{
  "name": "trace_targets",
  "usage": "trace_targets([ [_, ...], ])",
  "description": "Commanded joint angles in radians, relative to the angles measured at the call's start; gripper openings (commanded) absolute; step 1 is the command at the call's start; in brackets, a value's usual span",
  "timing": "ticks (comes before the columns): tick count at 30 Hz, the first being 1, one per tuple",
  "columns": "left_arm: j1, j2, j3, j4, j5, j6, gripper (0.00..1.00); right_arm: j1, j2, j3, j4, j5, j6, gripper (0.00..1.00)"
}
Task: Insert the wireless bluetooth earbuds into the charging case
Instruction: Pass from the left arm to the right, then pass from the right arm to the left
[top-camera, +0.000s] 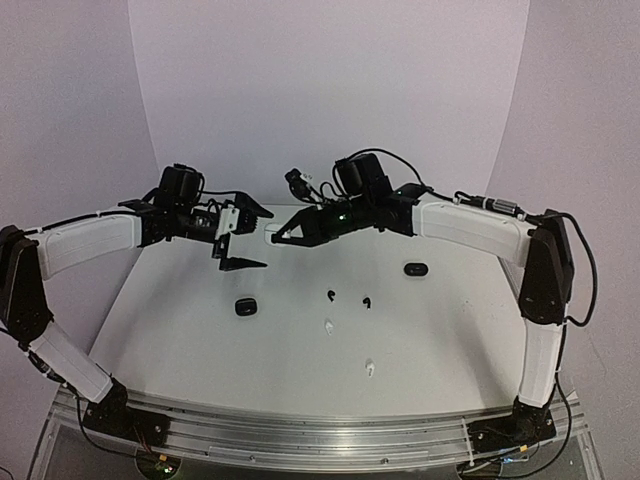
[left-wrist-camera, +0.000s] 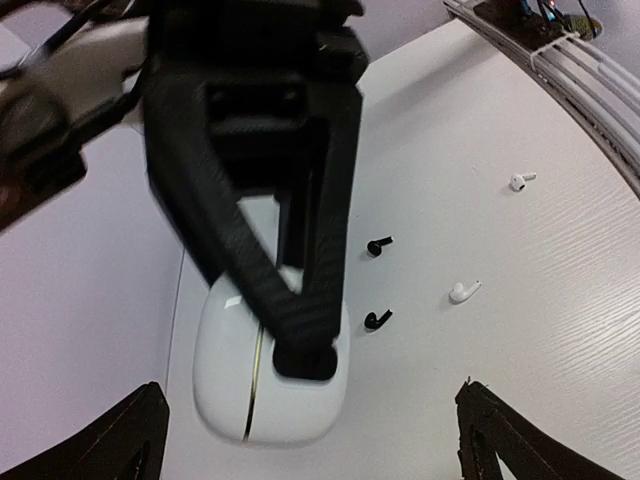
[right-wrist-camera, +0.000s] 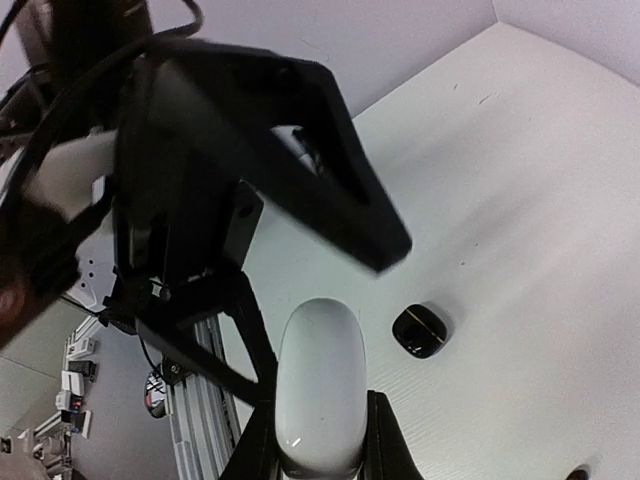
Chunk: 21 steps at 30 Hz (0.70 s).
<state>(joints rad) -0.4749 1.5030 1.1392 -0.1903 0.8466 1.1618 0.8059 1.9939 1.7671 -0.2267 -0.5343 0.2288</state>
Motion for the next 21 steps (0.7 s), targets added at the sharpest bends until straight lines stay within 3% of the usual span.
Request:
trace_targets([
  [1,0.081,0.020,0.193,-0.200,0.240,-0.310,0.98,0.001,-0.220,-0.017,0.084,0.041,-0.152,0.00],
  [7,0.077,-0.013,0.219,-0.121,0.408,-0.711,0.80,0.052,-0.332,-0.085,0.216,0.112,-0.275,0.00],
  [11,0.047,-0.073,0.202,0.021,0.401,-0.931,0.61,0.095,-0.336,-0.075,0.269,0.158,-0.335,0.00],
  [18,0.036,-0.122,0.192,0.255,0.345,-1.210,0.58,0.130,-0.299,-0.021,0.273,0.168,-0.382,0.00],
  [21,0.036,-0.145,0.167,0.333,0.350,-1.227,0.59,0.131,-0.303,-0.023,0.273,0.172,-0.380,0.00],
])
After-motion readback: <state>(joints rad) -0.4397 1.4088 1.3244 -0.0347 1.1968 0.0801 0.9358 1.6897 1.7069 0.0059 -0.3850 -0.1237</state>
